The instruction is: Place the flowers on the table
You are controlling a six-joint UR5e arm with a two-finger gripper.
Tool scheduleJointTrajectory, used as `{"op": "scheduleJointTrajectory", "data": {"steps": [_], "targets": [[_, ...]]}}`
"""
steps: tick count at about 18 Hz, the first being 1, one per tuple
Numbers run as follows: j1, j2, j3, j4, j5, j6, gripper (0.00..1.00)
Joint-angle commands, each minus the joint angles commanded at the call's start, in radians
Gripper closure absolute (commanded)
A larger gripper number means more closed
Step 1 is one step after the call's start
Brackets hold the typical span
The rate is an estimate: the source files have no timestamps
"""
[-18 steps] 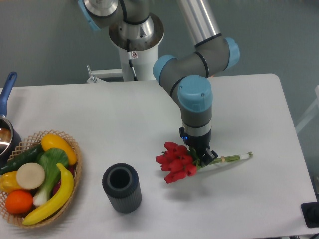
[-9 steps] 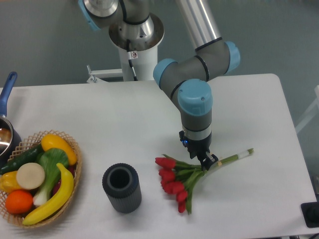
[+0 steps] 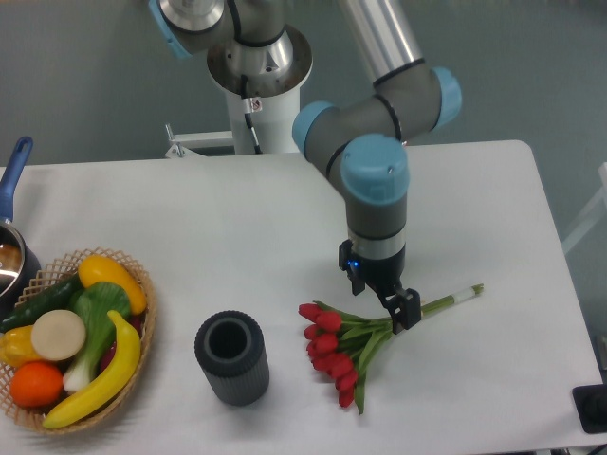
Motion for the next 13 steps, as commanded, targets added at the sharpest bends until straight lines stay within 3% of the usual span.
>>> {"op": "scheduleJointTrajectory", "data": {"steps": [2, 6, 10, 13], "targets": [[0.029, 0.037, 0.014, 0.000, -0.040, -0.003, 0.00], [0.031, 0.040, 0.121, -0.021, -0.044, -0.008, 0.00], [0.045, 0.060, 0.157, -0.098, -0.040, 0.021, 0.00], [0.077, 0.089, 0.155, -0.190, -0.039, 0.176, 0.00]]}}
